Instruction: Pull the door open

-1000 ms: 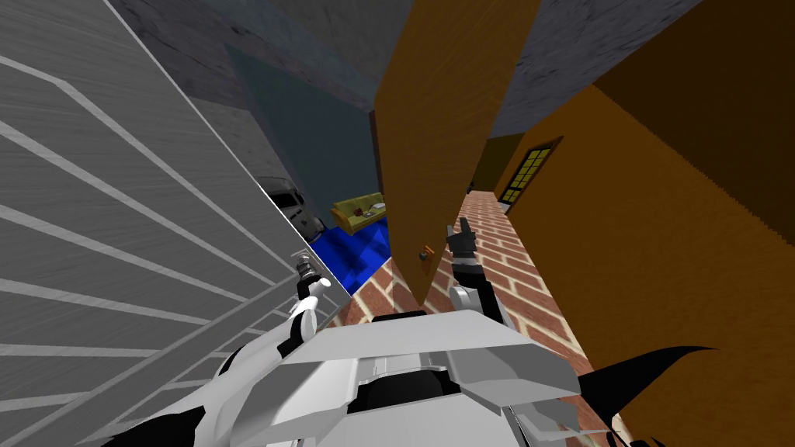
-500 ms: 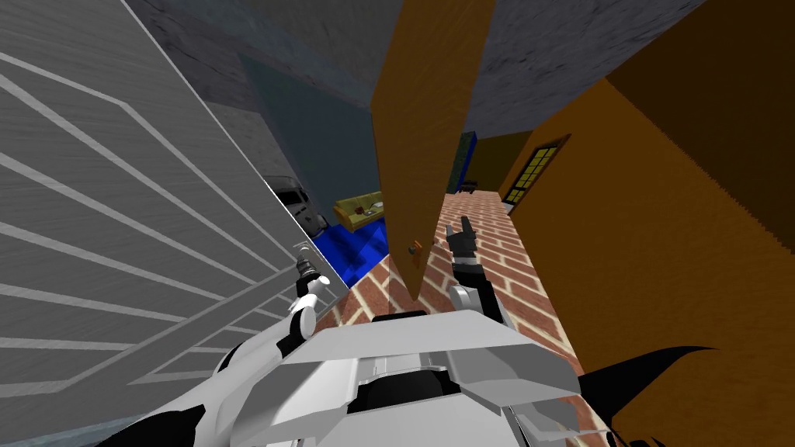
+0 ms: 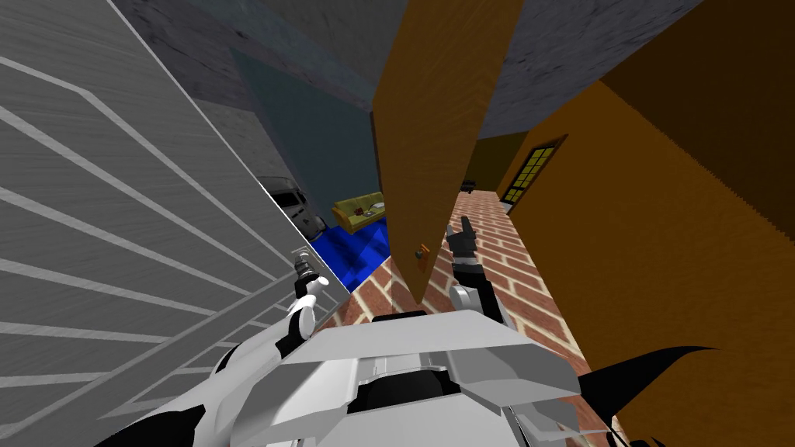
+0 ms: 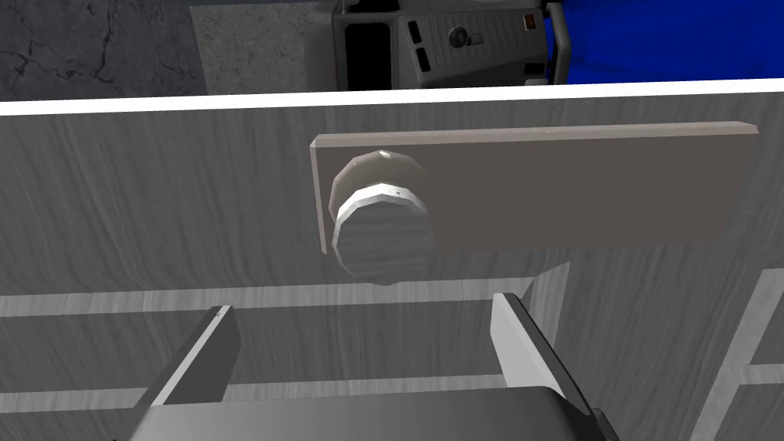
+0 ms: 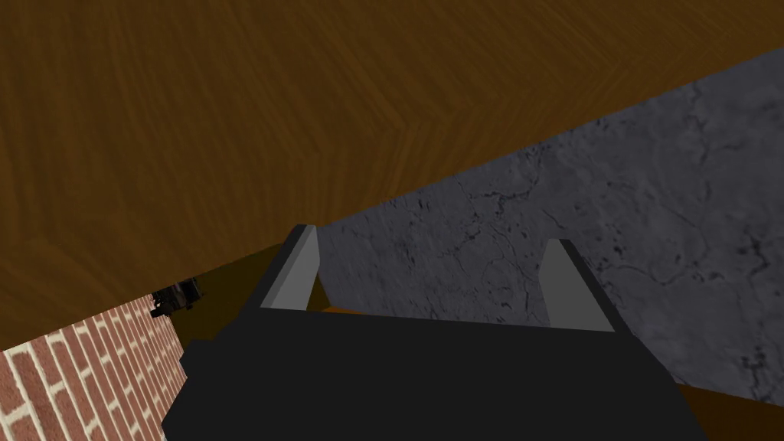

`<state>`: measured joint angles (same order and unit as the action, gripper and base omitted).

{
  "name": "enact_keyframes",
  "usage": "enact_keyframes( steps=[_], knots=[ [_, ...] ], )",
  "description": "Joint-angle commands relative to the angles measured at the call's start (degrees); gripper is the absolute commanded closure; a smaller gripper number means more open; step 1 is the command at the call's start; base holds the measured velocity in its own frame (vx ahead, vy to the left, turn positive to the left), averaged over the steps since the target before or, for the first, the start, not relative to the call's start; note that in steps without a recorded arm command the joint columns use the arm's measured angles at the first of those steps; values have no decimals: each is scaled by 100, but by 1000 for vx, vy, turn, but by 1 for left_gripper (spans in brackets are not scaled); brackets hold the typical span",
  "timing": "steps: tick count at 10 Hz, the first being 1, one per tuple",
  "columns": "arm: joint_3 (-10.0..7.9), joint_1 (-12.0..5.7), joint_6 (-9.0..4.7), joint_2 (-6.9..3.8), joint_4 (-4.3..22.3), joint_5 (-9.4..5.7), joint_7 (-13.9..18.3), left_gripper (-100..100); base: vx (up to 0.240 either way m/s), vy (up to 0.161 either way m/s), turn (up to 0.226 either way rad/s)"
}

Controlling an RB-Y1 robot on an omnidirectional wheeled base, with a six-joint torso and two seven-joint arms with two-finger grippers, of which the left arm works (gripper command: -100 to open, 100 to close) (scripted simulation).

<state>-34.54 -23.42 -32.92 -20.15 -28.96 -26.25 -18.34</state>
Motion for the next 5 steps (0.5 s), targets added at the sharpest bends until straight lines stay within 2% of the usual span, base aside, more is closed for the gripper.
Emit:
enact_keyframes(
  steps=[1,2,5],
  knots=[
    [-39,34,1,15,-61,-17,-28,-100,147,143,-76],
    [-61,44,-18,7,-57,-27,-33,-100,115,126,-108],
    [-91,57,-45,-4,-51,-41,-40,-100,83,88,-29]
  ],
)
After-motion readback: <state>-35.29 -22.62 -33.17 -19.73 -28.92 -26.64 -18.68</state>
